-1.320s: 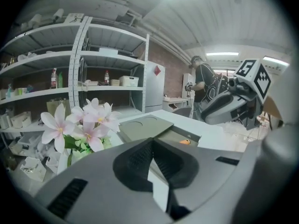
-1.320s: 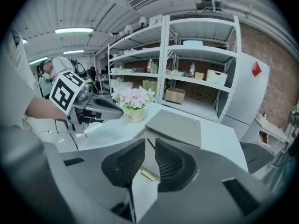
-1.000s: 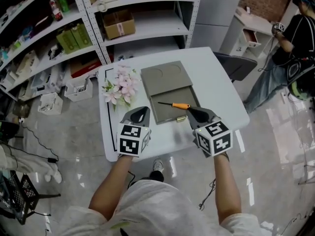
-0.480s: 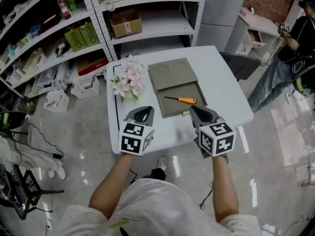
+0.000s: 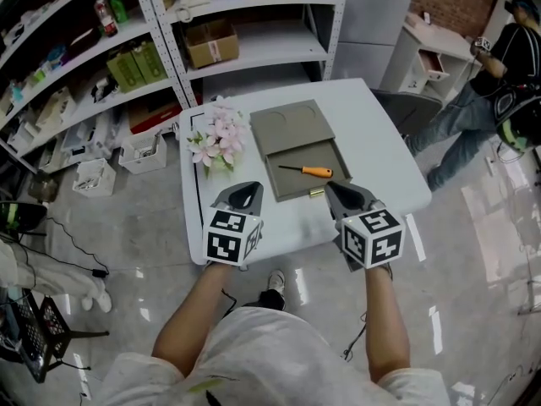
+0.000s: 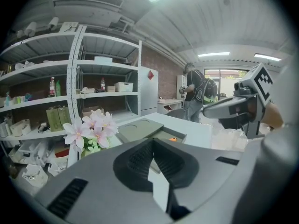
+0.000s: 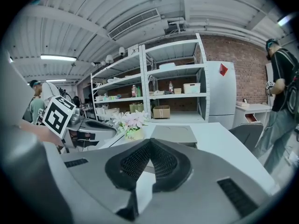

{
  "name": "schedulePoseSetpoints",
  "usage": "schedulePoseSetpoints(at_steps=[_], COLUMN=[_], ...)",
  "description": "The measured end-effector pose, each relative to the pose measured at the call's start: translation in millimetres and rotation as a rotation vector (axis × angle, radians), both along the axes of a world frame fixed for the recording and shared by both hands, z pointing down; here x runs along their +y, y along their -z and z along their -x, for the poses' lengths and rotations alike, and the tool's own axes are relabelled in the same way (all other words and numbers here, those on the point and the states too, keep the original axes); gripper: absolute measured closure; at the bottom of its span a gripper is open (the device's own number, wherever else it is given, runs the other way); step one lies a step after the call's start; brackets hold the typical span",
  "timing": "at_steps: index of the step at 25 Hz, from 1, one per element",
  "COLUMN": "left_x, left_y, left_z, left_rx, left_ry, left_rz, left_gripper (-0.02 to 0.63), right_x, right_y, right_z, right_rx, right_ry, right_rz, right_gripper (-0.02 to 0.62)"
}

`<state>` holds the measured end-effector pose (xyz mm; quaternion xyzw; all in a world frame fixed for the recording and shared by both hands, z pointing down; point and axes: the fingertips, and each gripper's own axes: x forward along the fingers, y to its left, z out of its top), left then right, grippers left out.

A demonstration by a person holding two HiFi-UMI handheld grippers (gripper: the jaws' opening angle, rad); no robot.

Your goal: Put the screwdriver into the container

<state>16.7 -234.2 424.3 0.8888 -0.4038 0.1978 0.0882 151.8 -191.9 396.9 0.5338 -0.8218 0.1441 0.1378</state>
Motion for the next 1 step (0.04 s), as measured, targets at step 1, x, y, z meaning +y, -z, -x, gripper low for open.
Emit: schedulePoseSetpoints(at_steps=[1], left_x=[0.1], left_y=[0.0], left_z=[-0.9], left_rx=[0.001], left_ry=[-0.001], left_rz=[0.0], left_gripper=[0.601], right_x=[0.5], right_y=[-0.1], right_z=[-0.7], right_rx=[0.0], right_ry=[-0.001], right_rz=[0.001], right_gripper=[0.591])
